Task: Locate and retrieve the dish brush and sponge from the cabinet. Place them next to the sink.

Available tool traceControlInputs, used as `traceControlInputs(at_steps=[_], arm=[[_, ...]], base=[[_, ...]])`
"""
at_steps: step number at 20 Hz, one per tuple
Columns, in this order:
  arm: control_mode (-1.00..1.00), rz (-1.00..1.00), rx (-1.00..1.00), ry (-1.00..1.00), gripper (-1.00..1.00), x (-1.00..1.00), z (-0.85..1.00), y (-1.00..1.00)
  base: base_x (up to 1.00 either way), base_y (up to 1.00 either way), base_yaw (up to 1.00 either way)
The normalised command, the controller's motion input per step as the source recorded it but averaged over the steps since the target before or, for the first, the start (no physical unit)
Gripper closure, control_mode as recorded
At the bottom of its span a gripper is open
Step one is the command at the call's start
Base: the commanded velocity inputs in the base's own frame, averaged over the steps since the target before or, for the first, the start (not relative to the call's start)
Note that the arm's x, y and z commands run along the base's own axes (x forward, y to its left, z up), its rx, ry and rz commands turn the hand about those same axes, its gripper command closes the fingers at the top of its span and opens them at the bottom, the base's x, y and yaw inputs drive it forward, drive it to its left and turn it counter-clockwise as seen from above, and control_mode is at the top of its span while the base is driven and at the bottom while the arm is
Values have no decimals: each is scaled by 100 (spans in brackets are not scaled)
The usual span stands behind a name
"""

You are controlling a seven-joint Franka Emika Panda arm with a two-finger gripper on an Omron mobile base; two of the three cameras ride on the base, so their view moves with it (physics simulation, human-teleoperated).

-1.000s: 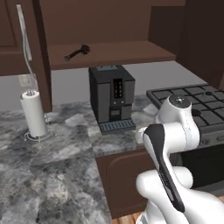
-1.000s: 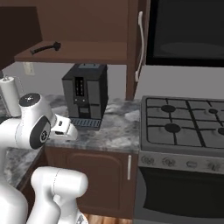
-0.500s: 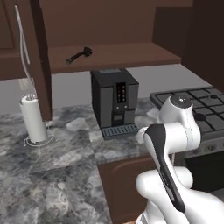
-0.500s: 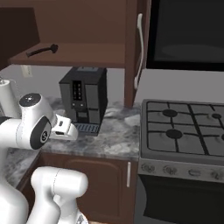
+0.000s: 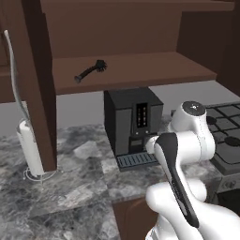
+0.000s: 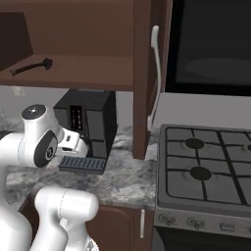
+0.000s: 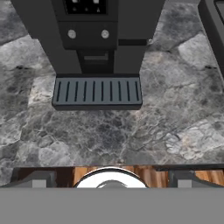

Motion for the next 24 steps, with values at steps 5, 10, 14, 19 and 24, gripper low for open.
traceControlInputs(at_steps=[5, 10, 14, 19, 24], arm=[[100, 0, 0, 0, -100, 0, 0, 0], [100, 0, 0, 0, -100, 0, 0, 0], [100, 0, 0, 0, -100, 0, 0, 0], [100, 0, 0, 0, -100, 0, 0, 0], [-100, 0, 0, -1, -100, 0, 4, 8]], base=[[73, 27, 0], [64, 29, 0], [16, 16, 1], [0, 0, 0], [0, 1, 0]])
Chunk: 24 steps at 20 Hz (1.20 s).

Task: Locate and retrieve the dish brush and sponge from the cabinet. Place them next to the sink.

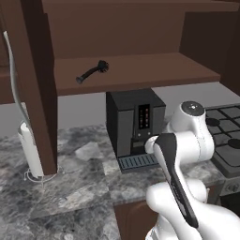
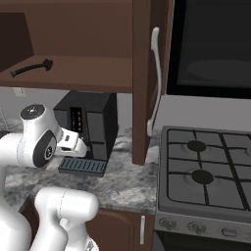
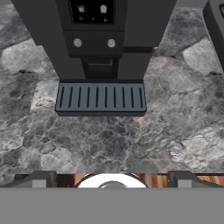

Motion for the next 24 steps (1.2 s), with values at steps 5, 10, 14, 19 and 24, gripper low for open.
traceControlInputs(at_steps=[5, 10, 14, 19, 24], arm=[[-100, 0, -8, -5, -100, 0, 31, 29], [-100, -9, -1, -15, -100, 10, 40, 44], [-100, -18, 10, -14, -100, 12, 32, 42], [-100, -19, 19, -14, -100, 0, 30, 35], [-100, -14, 15, -3, -100, 0, 42, 37]], base=[[0, 0, 0], [0, 0, 0], [0, 0, 0], [0, 0, 0], [0, 0, 0]])
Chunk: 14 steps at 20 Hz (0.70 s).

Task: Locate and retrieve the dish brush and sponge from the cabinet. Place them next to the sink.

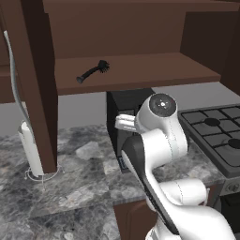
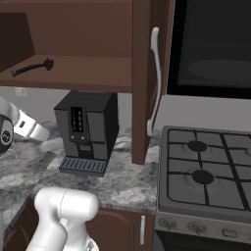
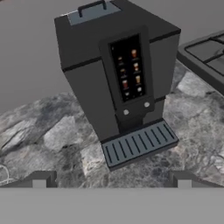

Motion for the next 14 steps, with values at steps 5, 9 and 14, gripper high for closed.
traceControlInputs(at_steps=[5, 9, 14], arm=[[-100, -2, 8, 2, -100, 4, 55, 12], [-100, 0, 5, 0, -100, 10, 54, 8], [-100, 0, -2, -10, -100, 19, 25, 34]], base=[[0, 0, 0], [0, 0, 0], [0, 0, 0]])
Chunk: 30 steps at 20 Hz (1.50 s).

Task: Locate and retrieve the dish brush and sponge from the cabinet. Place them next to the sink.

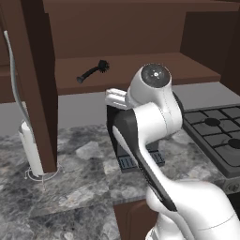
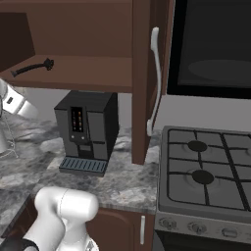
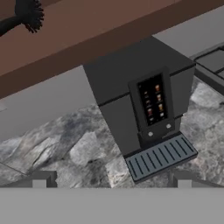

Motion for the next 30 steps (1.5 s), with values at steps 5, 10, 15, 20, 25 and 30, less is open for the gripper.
traceControlInputs(at_steps=[5, 10, 15, 20, 25, 30], arm=[[-100, 0, 0, -2, -100, 19, 52, 19], [-100, 0, 3, 0, -100, 18, 56, 12], [-100, 0, 0, -2, -100, 22, 24, 8], [-100, -1, -2, 2, -100, 60, 5, 2], [-100, 0, -3, 3, -100, 62, 12, 1], [-100, 0, -8, 0, -100, 52, 17, 28]], base=[[0, 0, 0], [0, 0, 0], [0, 0, 0], [0, 0, 0], [0, 0, 0], [0, 0, 0]])
